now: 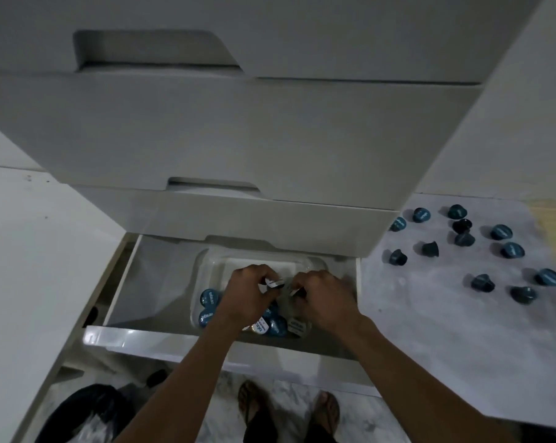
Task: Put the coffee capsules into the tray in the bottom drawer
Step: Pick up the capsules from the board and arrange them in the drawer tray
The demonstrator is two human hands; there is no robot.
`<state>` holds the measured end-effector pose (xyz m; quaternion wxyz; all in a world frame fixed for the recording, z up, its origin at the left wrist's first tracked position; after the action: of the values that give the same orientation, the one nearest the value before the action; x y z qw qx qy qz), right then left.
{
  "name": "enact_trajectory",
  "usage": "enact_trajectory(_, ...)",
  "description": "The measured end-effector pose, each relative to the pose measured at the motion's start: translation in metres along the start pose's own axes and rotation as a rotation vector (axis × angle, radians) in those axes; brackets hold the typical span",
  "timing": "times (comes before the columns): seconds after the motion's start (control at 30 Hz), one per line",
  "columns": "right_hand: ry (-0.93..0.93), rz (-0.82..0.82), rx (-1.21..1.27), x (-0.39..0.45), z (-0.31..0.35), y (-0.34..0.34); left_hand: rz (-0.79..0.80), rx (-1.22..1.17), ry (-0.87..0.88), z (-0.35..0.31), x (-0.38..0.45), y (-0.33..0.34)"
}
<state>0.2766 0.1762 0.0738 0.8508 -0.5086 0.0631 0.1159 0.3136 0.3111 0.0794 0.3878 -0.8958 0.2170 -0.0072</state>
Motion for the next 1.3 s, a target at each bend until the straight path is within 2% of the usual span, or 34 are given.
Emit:
enact_trajectory(0.2,-0.006,-0.012,-0.220,0.015,0.000,0.013,0.138,0.087,-0.029,0.014,0.027,0.024)
enact_trajectory(0.37,-0.042,0.003,-0.270,0.019,-0.002,0.024,0.199,0.102,-0.054,0.028,0.031,0.035)
enact_trajectory(0.5,-0.024,-0.017,-0.269,0.020,-0.003,0.023,0.206,0.086,-0.089,0.035,0.031,0.037)
enact_trajectory(0.73,0.042,0.147,-0.225,0.018,-0.012,0.028,0.224,0.044,-0.119,0.043,0.029,0.039)
enact_trajectory(0.87,0.036,0.155,-0.169,0.017,-0.009,0.024,0.209,0.033,-0.092,0.043,0.029,0.038)
enact_trajectory(1.07,0.038,0.159,-0.241,0.017,-0.006,0.022,0.277,0.125,-0.046,0.032,0.031,0.047)
enact_trajectory(1.3,0.039,0.205,-0.301,0.015,-0.008,0.031,0.348,0.153,-0.075,0.036,0.029,0.053)
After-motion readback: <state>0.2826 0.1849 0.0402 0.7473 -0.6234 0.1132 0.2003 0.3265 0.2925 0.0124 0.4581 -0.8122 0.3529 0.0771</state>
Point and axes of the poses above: each hand's wrist, its own x-axis towards the middle knuckle, its own y-axis out of the palm, z = x × y, the point moved 9 cm from there along x, towards the middle knuckle, and after that the axes turned 4 degrees about z, right-handed, at the moved point
